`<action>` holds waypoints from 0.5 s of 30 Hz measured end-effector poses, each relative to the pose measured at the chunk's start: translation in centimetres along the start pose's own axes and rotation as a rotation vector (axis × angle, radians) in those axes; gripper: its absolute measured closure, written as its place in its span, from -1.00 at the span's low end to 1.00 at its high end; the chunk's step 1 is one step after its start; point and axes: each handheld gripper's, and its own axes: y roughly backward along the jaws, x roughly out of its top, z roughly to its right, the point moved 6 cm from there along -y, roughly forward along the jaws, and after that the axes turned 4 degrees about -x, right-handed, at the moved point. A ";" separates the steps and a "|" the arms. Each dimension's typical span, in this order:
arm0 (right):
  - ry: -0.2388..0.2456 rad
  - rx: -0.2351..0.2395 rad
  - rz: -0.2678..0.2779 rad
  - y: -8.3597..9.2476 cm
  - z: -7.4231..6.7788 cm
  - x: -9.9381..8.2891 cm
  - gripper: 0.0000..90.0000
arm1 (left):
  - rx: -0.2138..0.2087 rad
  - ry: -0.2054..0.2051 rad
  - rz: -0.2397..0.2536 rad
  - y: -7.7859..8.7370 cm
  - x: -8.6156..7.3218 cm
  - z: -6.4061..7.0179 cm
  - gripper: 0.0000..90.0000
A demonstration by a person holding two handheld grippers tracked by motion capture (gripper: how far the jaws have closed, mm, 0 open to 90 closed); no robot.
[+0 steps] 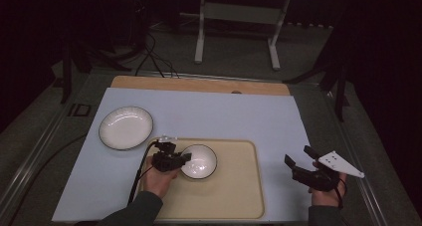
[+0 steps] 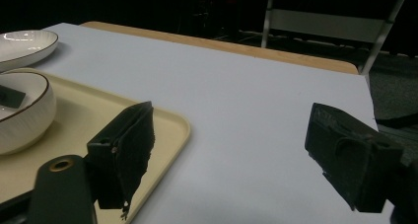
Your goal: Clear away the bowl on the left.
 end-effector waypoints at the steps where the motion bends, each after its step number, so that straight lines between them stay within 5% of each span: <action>1: 0.001 0.000 -0.001 0.0 0.0 0.0 -0.59 | 0.004 -0.008 0.001 -0.1 0.0 0.0 0.57; 10: -0.002 -0.001 0.002 0.1 0.1 0.0 -0.59 | 0.057 -0.033 0.010 0.4 0.2 -0.5 0.27; 15: -0.001 -0.001 0.005 0.1 0.1 0.0 -0.59 | 0.093 -0.081 0.041 1.4 0.8 -0.4 0.13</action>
